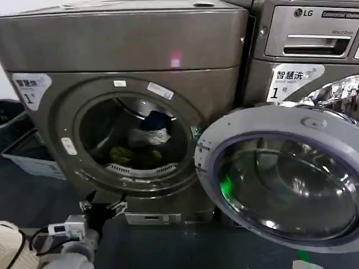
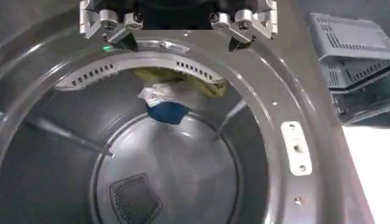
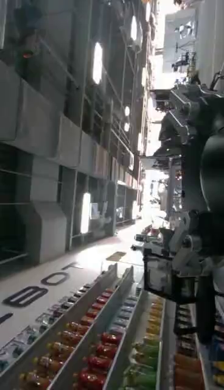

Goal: Grasp the clothes from the dryer.

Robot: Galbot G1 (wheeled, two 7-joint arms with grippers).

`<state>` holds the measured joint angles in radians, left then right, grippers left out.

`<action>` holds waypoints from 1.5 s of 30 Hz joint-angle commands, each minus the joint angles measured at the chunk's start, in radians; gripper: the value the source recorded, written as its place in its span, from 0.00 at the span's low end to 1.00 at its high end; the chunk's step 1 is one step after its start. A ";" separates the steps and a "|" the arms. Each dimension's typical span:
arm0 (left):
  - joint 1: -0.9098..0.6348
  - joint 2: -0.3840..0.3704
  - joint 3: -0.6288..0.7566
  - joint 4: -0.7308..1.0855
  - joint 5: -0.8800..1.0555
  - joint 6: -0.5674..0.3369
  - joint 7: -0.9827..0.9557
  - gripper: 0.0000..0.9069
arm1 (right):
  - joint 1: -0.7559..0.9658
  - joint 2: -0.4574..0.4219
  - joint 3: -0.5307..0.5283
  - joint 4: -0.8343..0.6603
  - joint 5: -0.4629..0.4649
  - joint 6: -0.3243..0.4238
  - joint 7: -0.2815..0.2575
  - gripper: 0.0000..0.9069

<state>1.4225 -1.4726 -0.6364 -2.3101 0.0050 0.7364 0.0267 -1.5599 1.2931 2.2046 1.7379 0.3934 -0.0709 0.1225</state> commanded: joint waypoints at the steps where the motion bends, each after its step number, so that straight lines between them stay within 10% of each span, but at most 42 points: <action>1: -0.001 -0.001 0.001 0.002 0.004 0.049 -0.002 1.00 | 0.000 0.000 0.001 -0.001 0.001 0.000 0.000 1.00; 45: 0.000 -0.011 0.004 -0.023 0.018 0.049 0.016 1.00 | -0.012 -0.012 0.007 -0.015 0.004 0.001 0.007 1.00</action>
<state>1.4234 -1.4824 -0.6321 -2.3343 0.0163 0.7364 0.0429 -1.5722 1.2811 2.2117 1.7220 0.3987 -0.0711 0.1259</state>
